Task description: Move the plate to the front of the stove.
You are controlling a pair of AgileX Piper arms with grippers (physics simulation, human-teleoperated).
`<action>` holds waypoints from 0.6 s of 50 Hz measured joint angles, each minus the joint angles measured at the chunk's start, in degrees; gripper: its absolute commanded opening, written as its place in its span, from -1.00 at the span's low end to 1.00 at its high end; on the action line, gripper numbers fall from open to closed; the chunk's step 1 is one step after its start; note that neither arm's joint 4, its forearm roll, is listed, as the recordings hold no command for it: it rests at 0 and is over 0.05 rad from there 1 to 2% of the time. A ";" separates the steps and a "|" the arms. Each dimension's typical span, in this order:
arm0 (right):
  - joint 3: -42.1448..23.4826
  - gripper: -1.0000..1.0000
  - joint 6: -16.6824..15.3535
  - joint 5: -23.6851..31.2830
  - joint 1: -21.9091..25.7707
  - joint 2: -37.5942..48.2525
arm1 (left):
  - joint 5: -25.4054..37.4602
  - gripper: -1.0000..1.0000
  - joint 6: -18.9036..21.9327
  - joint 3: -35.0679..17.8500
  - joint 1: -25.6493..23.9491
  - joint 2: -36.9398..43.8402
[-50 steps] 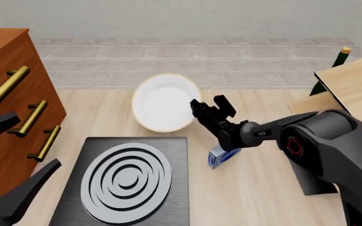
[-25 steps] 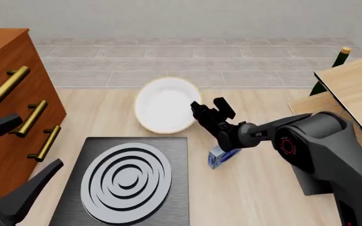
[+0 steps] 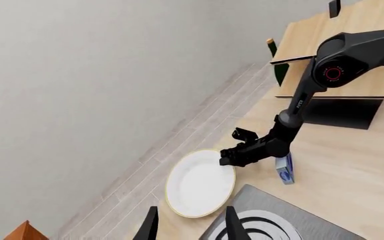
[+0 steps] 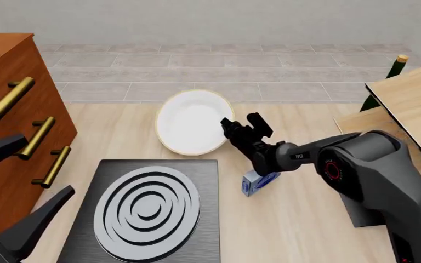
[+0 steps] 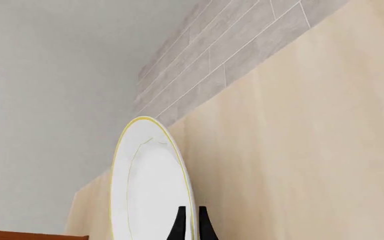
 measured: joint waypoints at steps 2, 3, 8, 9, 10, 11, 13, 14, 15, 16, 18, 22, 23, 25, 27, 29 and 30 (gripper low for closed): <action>-0.02 -1.00 -0.02 -0.02 0.00 0.02 | -0.03 1.00 0.00 0.04 0.00 0.00; -0.03 1.00 -0.02 -0.01 0.01 0.02 | -0.05 1.00 0.00 0.05 0.01 0.00; -0.07 1.00 0.23 0.07 -0.02 0.01 | -0.10 1.00 0.03 0.10 0.01 0.00; -0.07 1.00 0.33 0.08 -0.03 0.00 | -0.10 1.00 0.03 0.10 0.02 0.00; -0.08 1.00 0.41 0.10 -0.03 -0.01 | -0.10 1.00 0.04 0.10 0.02 -0.01; -0.09 1.00 0.46 0.13 -0.04 -0.01 | -0.10 1.00 0.03 0.09 0.03 -0.02; -0.11 1.00 0.58 0.19 -0.05 -0.02 | -0.09 1.00 0.05 0.09 0.04 -0.06; -0.12 1.00 0.64 0.21 -0.06 -0.02 | -0.09 1.00 0.05 0.09 0.05 -0.08; -0.13 1.00 0.68 0.23 -0.07 -0.02 | -0.08 1.00 0.05 0.08 0.06 -0.11; -0.13 1.00 0.72 0.24 -0.07 -0.03 | -0.07 1.00 0.05 0.08 0.06 -0.14; -0.14 1.00 0.80 0.27 -0.08 -0.03 | -0.04 1.00 0.04 0.07 0.08 -0.20; -0.12 1.00 0.93 0.36 -0.11 -0.08 | 0.08 1.00 0.04 0.01 0.14 -0.38; -0.10 1.00 0.96 0.39 -0.12 -0.10 | 0.13 1.00 0.04 -0.01 0.16 -0.42; -0.09 1.00 1.02 0.51 -0.15 -0.14 | 0.21 1.00 0.04 -0.05 0.20 -0.53; -0.09 1.00 1.03 0.68 -0.22 -0.20 | 0.29 1.00 0.05 -0.09 0.23 -0.62; -0.13 1.00 0.94 0.94 -0.37 -0.27 | 0.36 1.00 0.04 -0.12 0.26 -0.71; -0.15 1.00 0.86 1.12 -0.46 -0.33 | 0.39 1.00 0.05 -0.13 0.27 -0.75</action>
